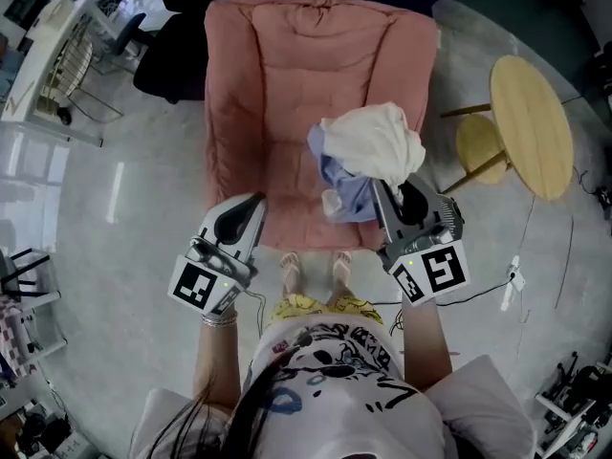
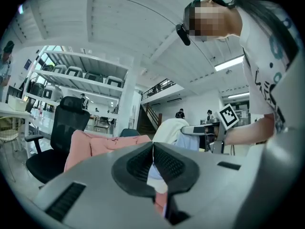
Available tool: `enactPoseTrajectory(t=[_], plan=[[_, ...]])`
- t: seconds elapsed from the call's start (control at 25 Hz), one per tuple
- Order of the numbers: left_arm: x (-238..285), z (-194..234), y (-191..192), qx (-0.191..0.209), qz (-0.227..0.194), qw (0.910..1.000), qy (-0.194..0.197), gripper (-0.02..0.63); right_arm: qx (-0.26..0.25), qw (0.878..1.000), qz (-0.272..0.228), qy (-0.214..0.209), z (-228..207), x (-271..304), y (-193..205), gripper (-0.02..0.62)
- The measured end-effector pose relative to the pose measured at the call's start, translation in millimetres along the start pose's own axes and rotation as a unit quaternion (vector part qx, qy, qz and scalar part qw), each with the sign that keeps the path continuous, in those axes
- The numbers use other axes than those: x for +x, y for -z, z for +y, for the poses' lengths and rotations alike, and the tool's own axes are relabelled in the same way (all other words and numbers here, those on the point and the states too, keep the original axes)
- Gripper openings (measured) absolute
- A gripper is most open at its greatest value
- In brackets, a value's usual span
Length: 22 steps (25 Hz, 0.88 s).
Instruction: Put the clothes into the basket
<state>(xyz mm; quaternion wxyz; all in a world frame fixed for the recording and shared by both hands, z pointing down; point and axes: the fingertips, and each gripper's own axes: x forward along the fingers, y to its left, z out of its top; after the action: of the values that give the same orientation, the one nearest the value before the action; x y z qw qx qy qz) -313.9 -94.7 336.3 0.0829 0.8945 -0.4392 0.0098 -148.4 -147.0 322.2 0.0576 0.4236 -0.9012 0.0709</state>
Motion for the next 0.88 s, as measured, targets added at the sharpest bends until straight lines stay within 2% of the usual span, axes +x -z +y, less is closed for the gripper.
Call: enactPoseTrajectory(t=[0.4,0.64,0.88], plan=[[-11,2,-52,0.019,-0.029,0.9994,0.006,0.012,-0.020,0.999,-0.025,0.003,10,-20,-63,0.086],[-11,4,-75,0.032,-0.040,0.9984,0.025,0.012,-0.025,0.999,-0.044,0.012,18,-30,-90,0.086],[-7,4,-85,0.045,-0.039,0.9965,0.059,0.012,-0.026,0.997,-0.060,0.050,25,-45,-101,0.086]])
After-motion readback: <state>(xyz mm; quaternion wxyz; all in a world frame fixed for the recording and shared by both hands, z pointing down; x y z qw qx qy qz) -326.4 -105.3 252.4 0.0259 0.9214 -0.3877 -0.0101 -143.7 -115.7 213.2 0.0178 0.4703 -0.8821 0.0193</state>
